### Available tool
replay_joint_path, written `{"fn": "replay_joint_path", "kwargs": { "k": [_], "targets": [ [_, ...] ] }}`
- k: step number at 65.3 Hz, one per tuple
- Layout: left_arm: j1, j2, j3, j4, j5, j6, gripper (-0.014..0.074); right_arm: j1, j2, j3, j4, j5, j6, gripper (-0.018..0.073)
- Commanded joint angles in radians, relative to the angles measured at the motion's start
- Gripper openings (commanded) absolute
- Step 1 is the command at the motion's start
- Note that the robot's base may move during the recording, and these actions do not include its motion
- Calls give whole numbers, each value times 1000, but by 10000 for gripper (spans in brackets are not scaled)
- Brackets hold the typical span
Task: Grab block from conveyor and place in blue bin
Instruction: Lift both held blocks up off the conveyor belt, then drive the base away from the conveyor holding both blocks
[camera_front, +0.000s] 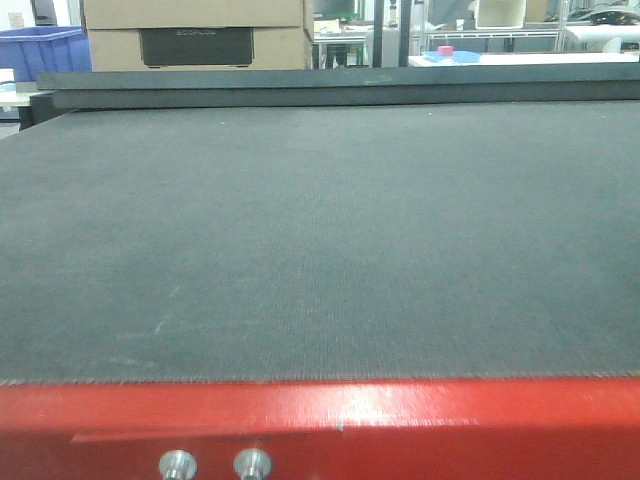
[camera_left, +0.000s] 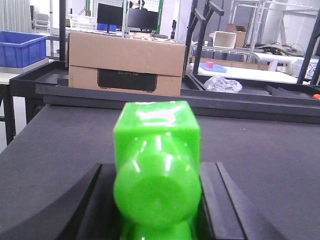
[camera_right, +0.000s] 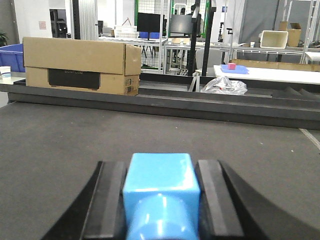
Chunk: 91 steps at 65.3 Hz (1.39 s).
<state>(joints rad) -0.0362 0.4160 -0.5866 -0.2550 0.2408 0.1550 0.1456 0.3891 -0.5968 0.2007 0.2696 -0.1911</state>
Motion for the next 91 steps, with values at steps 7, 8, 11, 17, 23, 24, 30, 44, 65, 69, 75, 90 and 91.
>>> {"fn": "replay_joint_path", "kwargs": {
  "k": [7, 8, 11, 17, 23, 24, 30, 44, 65, 69, 75, 90, 91],
  "targets": [
    [2, -7, 3, 0, -19, 3, -111, 2, -3, 0, -10, -25, -3, -162],
    [2, -7, 3, 0, -19, 3, -111, 2, -3, 0, -10, -25, -3, -162],
    [2, -7, 3, 0, -19, 3, -111, 2, -3, 0, -10, -25, -3, -162],
    [2, -7, 3, 0, -19, 3, -111, 2, -3, 0, -10, -25, -3, -162],
    [2, -7, 3, 0, -19, 3, -111, 2, -3, 0, -10, -25, -3, -162],
    [2, -7, 3, 0, -19, 3, -111, 2, -3, 0, -10, -25, -3, -162],
    [2, -13, 3, 0, -19, 3, -111, 2, -5, 0, -10, -26, -3, -162],
    [2, -27, 3, 0, -19, 3, -111, 2, -5, 0, -10, -26, -3, -162],
    [2, -27, 3, 0, -19, 3, -111, 2, -5, 0, -10, -26, -3, -162],
    [2, -27, 3, 0, -19, 3, -111, 2, -5, 0, -10, -26, -3, -162],
    [2, -27, 3, 0, -19, 3, -111, 2, -5, 0, -10, -26, -3, -162],
    [2, -27, 3, 0, -19, 3, -111, 2, -5, 0, -10, -26, -3, -162],
    [2, -27, 3, 0, -19, 3, -111, 2, -5, 0, -10, -26, -3, -162]
  ]
}}
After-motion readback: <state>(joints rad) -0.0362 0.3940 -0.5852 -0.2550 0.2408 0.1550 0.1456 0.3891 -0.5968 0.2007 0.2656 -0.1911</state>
